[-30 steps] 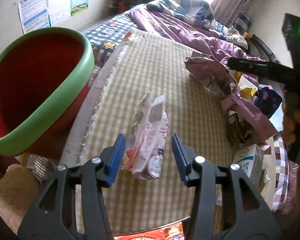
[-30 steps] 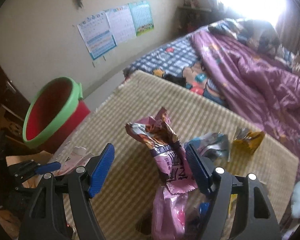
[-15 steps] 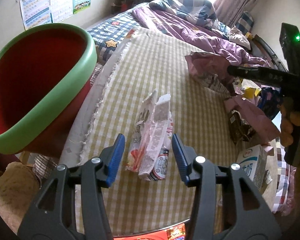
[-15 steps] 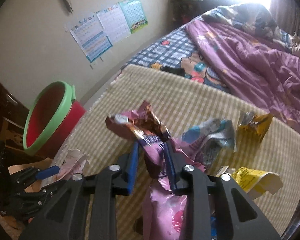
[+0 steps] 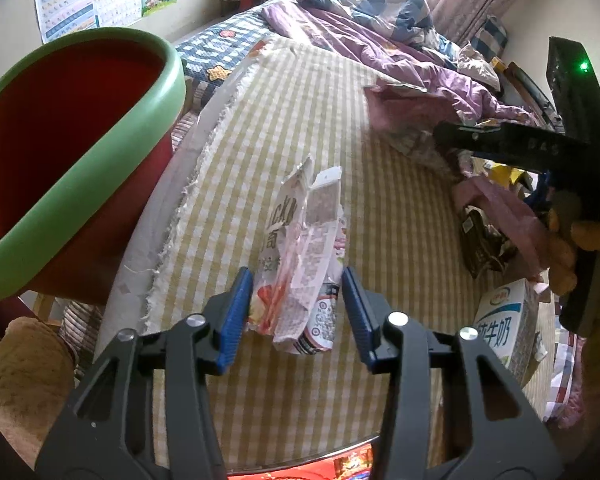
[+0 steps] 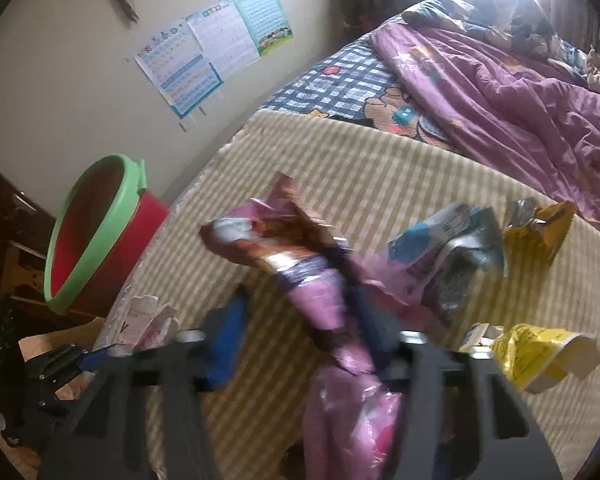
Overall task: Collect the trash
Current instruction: 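Carry both wrappers over the red bin and open both tools to release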
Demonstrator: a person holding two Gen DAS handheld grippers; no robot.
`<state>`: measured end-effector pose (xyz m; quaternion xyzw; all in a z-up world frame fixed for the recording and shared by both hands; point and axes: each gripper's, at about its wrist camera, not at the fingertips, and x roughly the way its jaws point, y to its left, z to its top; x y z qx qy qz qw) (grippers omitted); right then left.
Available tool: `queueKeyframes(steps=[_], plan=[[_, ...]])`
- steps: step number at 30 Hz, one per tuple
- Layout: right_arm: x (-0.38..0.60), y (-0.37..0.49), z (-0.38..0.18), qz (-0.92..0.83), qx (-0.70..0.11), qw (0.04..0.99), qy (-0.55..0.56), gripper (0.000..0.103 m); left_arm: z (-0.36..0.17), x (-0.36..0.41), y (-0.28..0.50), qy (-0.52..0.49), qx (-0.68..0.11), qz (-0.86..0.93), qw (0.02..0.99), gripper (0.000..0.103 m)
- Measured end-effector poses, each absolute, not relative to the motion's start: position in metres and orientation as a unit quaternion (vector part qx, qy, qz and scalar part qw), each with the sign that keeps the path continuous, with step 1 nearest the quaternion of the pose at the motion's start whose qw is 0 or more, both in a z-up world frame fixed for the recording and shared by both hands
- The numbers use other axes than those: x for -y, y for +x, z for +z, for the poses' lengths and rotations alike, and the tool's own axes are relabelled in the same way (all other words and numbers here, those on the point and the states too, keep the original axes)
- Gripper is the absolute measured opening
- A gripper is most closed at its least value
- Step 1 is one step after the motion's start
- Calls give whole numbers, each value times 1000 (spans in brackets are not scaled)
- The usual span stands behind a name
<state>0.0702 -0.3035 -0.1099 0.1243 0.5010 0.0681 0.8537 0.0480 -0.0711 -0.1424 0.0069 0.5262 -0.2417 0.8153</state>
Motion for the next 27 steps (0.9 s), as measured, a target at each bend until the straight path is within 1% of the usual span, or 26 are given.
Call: queueKeyframes(steps=[1,2,3,4,5,19,27], plan=[[303,69,-110,72,-499,854,130,22,-141,71,48,5,-524,-244,816,40],[301,68,-109,73,-496,855,134,18,-141,71,49,4,-523,-244,817,39],[300,67,-108,73,-491,857,136,16,-139,71,48,3,-520,-244,819,36],[299,66,-105,75,-485,860,137,8,-136,70,47,4,-513,-242,824,36],[297,64,-103,77,-481,862,139,6,-134,69,47,4,-509,-240,827,36],[278,27,-39,106,-387,899,178,6,-83,44,45,-35,-426,-203,881,35],[253,16,-22,131,-366,902,187,6,-71,19,47,-56,-403,-161,899,35]])
